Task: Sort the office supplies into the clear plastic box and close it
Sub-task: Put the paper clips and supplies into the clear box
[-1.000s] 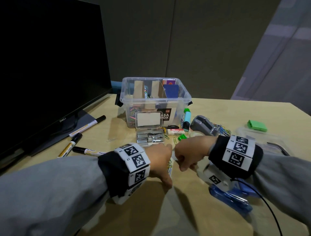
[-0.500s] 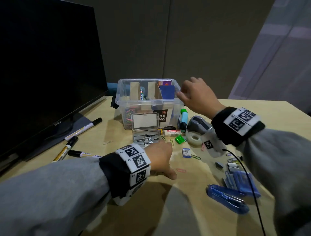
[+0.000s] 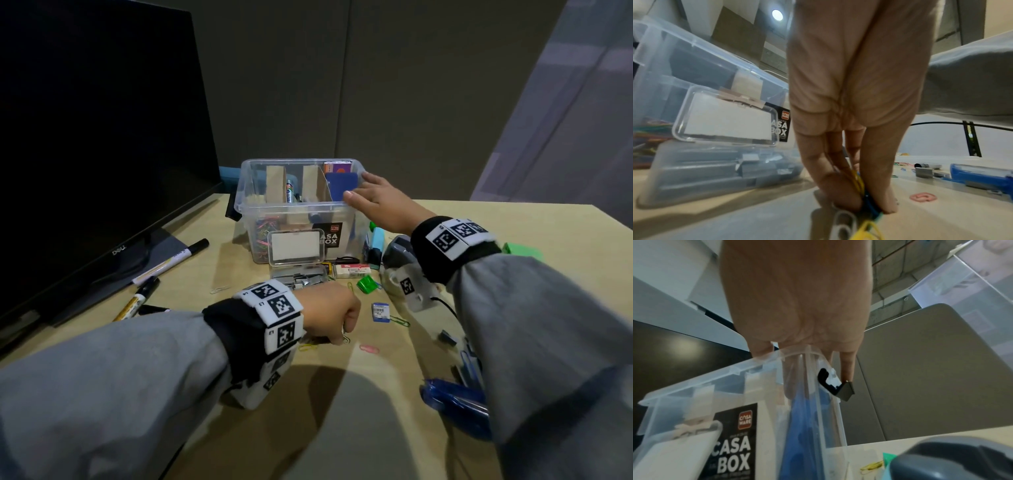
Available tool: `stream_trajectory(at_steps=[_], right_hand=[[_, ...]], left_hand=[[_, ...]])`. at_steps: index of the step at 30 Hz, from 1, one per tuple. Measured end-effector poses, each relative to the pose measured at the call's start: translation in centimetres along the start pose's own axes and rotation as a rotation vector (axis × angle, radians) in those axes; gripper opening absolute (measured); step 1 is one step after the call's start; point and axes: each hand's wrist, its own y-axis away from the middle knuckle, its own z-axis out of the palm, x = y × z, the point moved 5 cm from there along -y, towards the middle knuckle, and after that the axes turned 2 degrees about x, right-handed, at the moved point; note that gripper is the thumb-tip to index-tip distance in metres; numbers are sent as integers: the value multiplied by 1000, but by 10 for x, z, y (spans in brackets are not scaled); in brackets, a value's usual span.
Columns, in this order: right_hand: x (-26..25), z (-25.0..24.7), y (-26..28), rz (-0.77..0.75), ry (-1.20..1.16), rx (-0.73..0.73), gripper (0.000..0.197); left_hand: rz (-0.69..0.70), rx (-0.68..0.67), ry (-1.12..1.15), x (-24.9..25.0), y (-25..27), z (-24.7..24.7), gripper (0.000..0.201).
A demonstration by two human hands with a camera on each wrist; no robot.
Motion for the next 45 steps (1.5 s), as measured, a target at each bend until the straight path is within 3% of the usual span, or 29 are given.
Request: stream_trajectory(at_steps=[8,15,18,21,24,26,30,32,35,36,38,41,45], right_hand=[[1,2,-1,8,2,1,51],[1,0,-1,3,0,2,51],[3,0,-2,-3,-11,1,51],[2,0,-2,0,-20,-3,51],[2,1,-3,8,-27,-8,49],[2,1,-3,13,-35,-10,49],[1,1,-1,9,-30,-7,49],[2,1,-1,7,-27,-5,50],[1,1,-1,5,-31,-10,50],[0,0,0,3,-34,-10,50],[-1,-1,0,-3,-38,-8,49],[0,1,0,0,-35,-8,49],[4,3,-2,12,-39,-4,51]], left_hand=[[64,37,61,1,-3,-2,16],[82,173,335,-11,10,-31,12],[91,388,447,-22,27,-80,11],[56,704,550,-48,45,-137,11],[-96,1013,414,-82,54,-169,13],[-195,1064,326,-100,51,-171,13],[-313,861,149,-117,30,-150,3],[-296,912,58,-112,28,-144,8],[-84,1021,-17,-77,39,-136,6],[-8,945,-29,-63,40,-128,8],[54,630,-40,-41,37,-101,13],[-50,210,0,-31,38,-50,26],[-240,-79,-57,-33,48,-3,39]])
